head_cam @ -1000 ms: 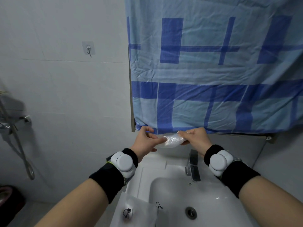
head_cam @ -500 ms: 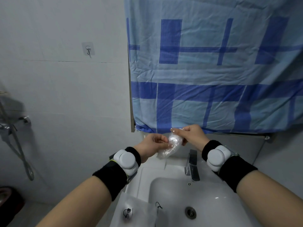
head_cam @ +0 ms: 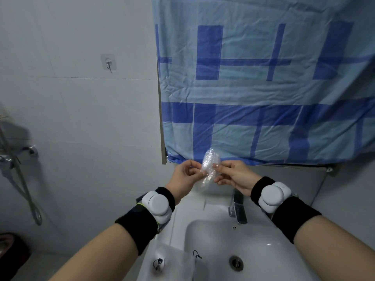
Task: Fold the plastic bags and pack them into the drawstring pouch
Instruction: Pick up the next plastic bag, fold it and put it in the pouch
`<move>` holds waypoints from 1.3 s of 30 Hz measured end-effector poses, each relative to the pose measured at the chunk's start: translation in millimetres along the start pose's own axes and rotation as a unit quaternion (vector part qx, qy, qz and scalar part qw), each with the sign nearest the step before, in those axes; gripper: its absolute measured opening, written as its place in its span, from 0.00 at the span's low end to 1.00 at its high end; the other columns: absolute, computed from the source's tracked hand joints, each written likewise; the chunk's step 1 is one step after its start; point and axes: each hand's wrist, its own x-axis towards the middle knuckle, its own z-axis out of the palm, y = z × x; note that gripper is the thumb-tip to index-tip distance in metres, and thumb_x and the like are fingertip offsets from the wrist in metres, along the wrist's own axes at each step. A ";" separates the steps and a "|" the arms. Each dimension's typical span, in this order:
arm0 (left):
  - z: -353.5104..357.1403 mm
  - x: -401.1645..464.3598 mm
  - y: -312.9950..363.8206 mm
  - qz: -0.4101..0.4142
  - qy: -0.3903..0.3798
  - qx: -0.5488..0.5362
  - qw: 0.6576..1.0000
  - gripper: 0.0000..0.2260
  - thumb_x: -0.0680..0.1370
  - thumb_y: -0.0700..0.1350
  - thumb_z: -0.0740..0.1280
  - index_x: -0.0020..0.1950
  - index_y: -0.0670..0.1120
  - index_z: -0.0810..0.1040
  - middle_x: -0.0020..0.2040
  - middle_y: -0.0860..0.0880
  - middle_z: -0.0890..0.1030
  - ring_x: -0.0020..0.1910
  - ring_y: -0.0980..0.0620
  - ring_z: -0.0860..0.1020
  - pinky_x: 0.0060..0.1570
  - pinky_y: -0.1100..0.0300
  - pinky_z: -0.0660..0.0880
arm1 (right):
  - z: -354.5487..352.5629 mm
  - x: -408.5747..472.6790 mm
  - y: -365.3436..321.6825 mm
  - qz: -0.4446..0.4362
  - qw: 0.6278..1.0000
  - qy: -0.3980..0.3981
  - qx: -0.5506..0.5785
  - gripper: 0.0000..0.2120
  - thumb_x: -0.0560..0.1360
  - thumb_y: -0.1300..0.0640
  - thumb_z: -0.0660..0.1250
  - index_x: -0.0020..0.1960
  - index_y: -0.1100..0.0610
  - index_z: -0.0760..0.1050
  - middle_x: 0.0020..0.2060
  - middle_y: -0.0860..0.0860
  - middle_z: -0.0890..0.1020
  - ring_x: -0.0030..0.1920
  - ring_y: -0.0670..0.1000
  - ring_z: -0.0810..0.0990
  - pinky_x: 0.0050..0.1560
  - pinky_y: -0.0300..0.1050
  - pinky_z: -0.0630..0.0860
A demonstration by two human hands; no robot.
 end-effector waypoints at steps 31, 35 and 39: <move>10.5 -1.3 1.4 -0.065 0.041 -0.022 0.997 0.11 0.75 0.44 0.69 0.50 0.37 0.82 0.51 0.40 0.84 0.48 0.52 0.81 0.52 0.63 0.78 | 5.7 0.0 9.4 -0.025 0.999 0.018 -0.035 0.16 0.76 0.56 0.64 0.54 0.69 0.79 0.51 0.59 0.83 0.53 0.52 0.82 0.49 0.35 0.79; 10.1 -0.8 6.2 -0.041 0.026 -0.034 0.998 0.06 0.76 0.37 0.67 0.48 0.37 0.82 0.47 0.44 0.83 0.46 0.53 0.81 0.52 0.65 0.78 | 4.9 3.3 11.0 -0.040 0.999 0.032 0.007 0.14 0.74 0.60 0.67 0.53 0.70 0.79 0.52 0.62 0.83 0.52 0.54 0.82 0.54 0.37 0.78; 6.7 2.7 6.0 -0.023 0.018 -0.025 0.999 0.08 0.75 0.36 0.68 0.49 0.30 0.79 0.52 0.43 0.81 0.47 0.51 0.80 0.53 0.62 0.76 | 5.8 4.1 9.1 -0.041 0.998 0.039 0.040 0.07 0.73 0.63 0.68 0.48 0.66 0.79 0.45 0.59 0.83 0.46 0.51 0.82 0.48 0.36 0.79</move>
